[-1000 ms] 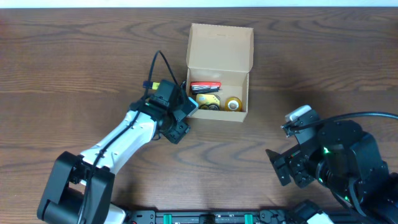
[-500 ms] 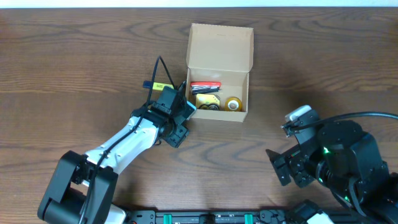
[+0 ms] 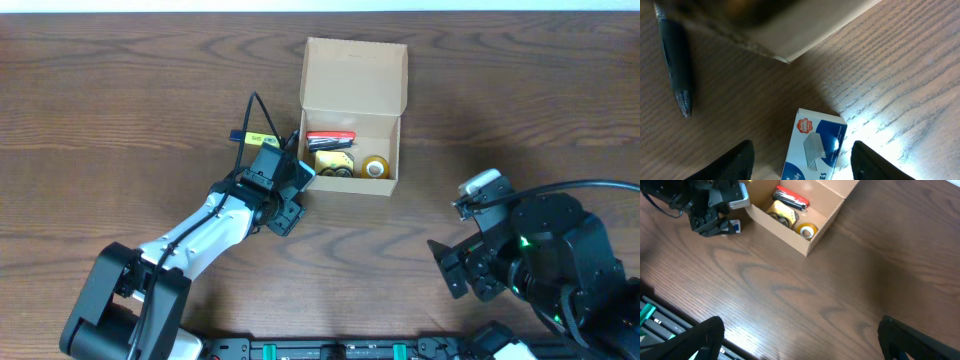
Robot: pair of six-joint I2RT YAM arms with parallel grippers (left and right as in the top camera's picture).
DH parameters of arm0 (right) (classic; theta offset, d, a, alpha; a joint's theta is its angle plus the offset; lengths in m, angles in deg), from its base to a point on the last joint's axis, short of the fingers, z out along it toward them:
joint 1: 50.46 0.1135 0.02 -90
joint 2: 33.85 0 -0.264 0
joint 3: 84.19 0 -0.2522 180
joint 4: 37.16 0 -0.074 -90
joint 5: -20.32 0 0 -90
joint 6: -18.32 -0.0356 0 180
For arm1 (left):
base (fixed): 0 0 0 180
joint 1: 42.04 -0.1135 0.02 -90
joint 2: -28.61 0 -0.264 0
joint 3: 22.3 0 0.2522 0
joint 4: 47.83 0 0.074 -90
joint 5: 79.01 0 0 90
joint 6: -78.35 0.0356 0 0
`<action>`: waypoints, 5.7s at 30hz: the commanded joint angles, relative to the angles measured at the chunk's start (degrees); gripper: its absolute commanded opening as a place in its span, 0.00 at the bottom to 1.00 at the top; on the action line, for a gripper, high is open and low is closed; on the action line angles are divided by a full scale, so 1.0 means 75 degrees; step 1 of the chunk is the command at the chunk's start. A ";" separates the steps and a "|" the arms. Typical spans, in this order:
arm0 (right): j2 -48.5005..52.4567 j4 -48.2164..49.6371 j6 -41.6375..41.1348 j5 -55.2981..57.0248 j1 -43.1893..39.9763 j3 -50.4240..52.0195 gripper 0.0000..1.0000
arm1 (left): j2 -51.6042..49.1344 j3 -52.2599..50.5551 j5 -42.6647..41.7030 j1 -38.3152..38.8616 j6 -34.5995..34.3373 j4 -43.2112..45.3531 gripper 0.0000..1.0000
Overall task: Pack container
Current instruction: 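Move the left gripper down over the blue-white staples box, then lower the left gripper and align it with the staples box, then close the left gripper on the blue-white staples box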
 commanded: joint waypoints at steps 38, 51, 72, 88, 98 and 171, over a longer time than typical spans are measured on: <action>-0.0012 0.0000 -0.0105 0.0085 -0.0128 -0.0003 0.99 | 0.1638 -0.0764 0.0341 0.0015 -0.1046 -0.0632 0.56; -0.0012 0.0000 -0.0105 0.0085 -0.0128 -0.0003 0.99 | 0.1638 -0.1090 0.0254 0.0015 -0.1431 -0.0353 0.57; -0.0012 0.0000 -0.0108 0.0085 -0.0128 -0.0003 0.99 | 0.1469 -0.1568 0.0918 0.0015 -0.3844 0.2474 0.40; -0.0012 0.0000 -0.0105 0.0085 -0.0128 -0.0003 0.99 | 0.0495 -0.1565 0.0595 0.0017 -0.4511 0.4468 0.06; -0.0012 0.0000 -0.0108 0.0085 -0.0128 -0.0003 0.99 | -0.0055 -0.1553 0.0015 0.0017 -0.4986 0.6120 0.06; -0.0012 0.0000 -0.0108 0.0085 -0.0128 -0.0003 0.99 | 0.0586 -0.1530 -0.0181 -0.0085 0.0376 0.1912 0.69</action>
